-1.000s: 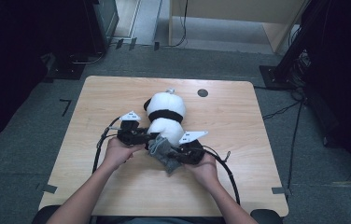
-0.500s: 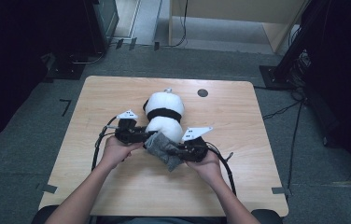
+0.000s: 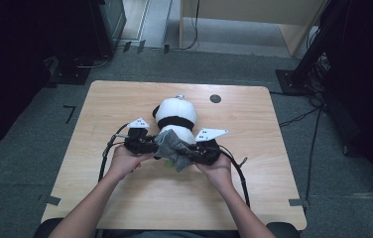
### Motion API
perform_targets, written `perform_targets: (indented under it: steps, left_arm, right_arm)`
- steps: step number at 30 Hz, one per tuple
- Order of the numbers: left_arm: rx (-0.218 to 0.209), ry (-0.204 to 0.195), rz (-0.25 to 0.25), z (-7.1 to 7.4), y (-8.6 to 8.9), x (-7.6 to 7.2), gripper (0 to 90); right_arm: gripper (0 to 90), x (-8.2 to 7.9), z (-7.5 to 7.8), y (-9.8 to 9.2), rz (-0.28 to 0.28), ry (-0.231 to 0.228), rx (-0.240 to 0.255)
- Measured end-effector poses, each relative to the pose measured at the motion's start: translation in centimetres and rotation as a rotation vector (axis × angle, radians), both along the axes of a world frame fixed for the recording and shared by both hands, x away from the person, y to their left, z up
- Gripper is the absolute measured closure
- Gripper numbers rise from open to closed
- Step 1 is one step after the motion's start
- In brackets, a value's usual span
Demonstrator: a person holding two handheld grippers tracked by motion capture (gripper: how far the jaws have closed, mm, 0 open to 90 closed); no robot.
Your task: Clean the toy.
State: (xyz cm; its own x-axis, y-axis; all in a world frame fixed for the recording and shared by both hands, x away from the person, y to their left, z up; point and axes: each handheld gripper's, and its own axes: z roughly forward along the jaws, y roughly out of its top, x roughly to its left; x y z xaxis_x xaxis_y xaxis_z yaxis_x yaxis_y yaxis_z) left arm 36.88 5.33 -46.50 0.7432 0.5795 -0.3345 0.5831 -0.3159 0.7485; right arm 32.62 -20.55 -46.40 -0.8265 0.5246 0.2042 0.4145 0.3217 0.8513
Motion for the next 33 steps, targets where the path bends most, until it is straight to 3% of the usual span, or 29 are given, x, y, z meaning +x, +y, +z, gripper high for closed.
perform_targets:
  steps: [5,15,21,24,28,30,33]
  left_arm:
    - [0.015,-0.013,-0.012,0.0,-0.2,-0.2,60.3]
    - [-0.001,0.010,0.007,0.1,0.0,0.1,60.8]
    - [-0.015,0.031,0.013,0.4,0.3,0.4,61.8]
    - [-0.022,0.040,0.012,0.6,0.4,0.5,62.5]
    - [-0.025,0.037,0.019,0.7,0.5,0.7,62.7]
    - [-0.016,0.014,0.033,0.9,0.7,0.6,63.0]
    - [0.000,0.002,0.024,1.1,0.7,0.5,63.2]
  right_arm:
    - [79.6,-0.6,-0.4,0.2,0.007,-0.033,-0.052]
    - [79.7,-0.8,-1.8,0.6,0.046,0.017,-0.098]
    - [79.7,-0.6,-3.5,1.5,0.071,0.080,-0.198]
    - [79.7,-0.3,-3.7,1.3,0.069,0.103,-0.175]
    - [79.7,-0.3,-3.8,1.3,0.066,0.109,-0.194]
    - [79.7,-0.4,-3.0,1.3,0.085,0.105,-0.180]
    - [79.8,-1.0,-1.1,0.9,0.119,0.048,-0.126]
